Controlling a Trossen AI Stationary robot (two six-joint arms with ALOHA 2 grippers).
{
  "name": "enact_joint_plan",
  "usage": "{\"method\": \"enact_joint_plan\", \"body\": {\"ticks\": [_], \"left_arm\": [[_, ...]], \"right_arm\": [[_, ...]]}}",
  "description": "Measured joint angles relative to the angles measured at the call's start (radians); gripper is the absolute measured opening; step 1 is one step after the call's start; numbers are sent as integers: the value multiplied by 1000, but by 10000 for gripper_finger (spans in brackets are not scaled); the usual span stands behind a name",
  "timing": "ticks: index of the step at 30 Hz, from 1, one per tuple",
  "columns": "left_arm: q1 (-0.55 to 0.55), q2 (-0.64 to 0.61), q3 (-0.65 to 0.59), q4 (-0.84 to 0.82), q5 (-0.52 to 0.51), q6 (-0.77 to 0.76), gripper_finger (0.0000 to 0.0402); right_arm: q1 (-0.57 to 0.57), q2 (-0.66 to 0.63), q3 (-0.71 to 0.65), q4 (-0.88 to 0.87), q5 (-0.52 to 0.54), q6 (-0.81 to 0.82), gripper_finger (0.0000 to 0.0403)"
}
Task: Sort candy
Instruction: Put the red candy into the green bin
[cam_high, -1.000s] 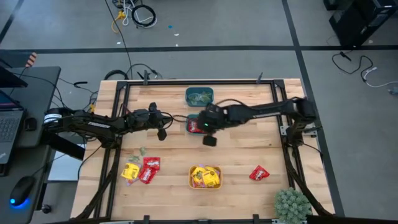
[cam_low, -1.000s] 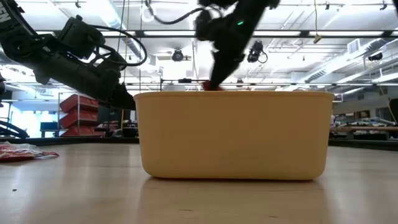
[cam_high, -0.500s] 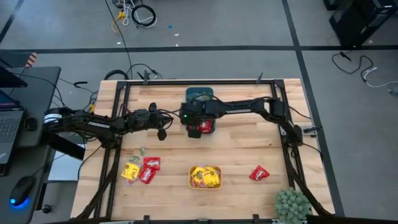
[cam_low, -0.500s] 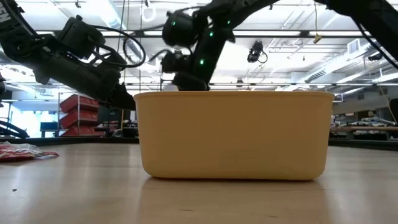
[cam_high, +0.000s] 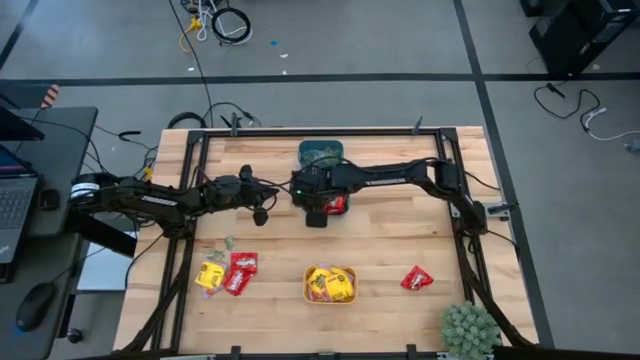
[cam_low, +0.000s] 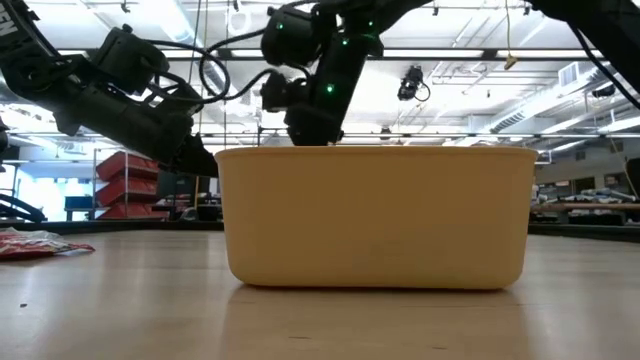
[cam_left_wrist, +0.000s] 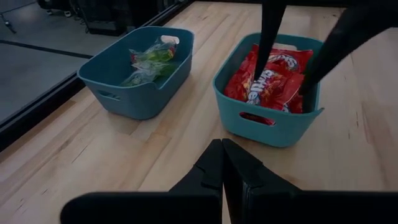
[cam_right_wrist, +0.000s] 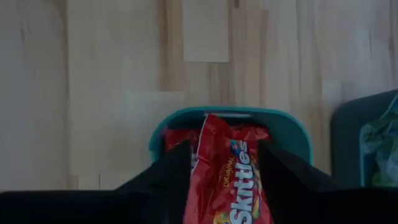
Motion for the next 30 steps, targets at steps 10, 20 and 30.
{"method": "enact_joint_plan", "body": {"ticks": [10,20,30], "left_arm": [[0,0,0,-34,2,-1,3],[0,0,0,-42,2,-1,3],[-2,0,0,-50,6,-12,3]], "right_arm": [[15,-18,-32,-125,-36,-32,151],[27,-29,-41,-51,-26,-30,14],[131,-175,-220,32,-1,75,1]]}}
